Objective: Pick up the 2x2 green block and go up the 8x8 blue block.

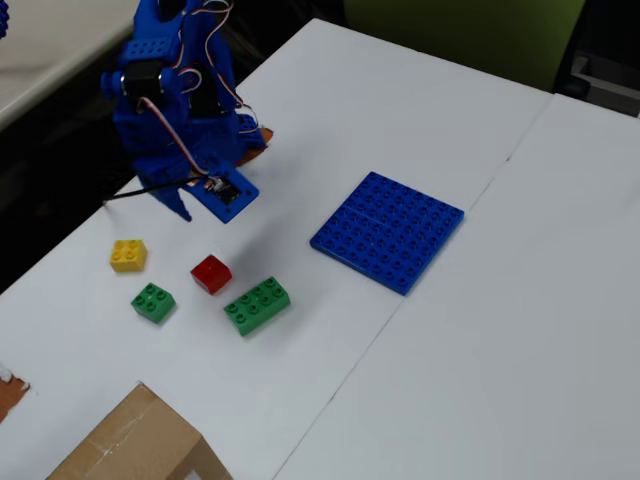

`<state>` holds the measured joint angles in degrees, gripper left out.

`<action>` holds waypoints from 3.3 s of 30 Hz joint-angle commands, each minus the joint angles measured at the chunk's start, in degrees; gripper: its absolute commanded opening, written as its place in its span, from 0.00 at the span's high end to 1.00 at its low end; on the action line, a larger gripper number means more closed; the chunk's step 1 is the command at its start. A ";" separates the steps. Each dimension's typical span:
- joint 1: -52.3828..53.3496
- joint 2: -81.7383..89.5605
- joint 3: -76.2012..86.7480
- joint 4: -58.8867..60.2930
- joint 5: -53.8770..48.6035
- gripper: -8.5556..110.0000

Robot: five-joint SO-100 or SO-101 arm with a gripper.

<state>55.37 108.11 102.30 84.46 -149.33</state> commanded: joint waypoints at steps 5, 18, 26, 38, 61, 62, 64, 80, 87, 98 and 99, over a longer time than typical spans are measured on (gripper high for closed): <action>6.42 -15.64 -18.90 -1.85 -13.89 0.64; 9.14 -35.60 -32.52 -10.11 -11.87 0.65; 10.11 -42.89 -40.52 -11.34 -12.92 0.65; 10.28 -44.21 -40.52 -11.60 -12.92 0.69; 7.38 -43.15 -39.20 -8.35 -9.40 0.78; 7.56 -42.98 -39.73 -7.73 -9.93 0.75; 7.91 -41.84 -40.34 -7.12 -10.81 0.72; 10.81 -44.56 -51.24 -10.28 -23.12 0.69; 9.32 -48.16 -51.77 -10.81 -23.03 0.69; 6.42 -51.50 -51.33 -11.60 -23.29 0.70; 6.33 -51.50 -50.89 -11.60 -23.12 0.70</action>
<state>62.93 55.99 53.09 73.56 -172.35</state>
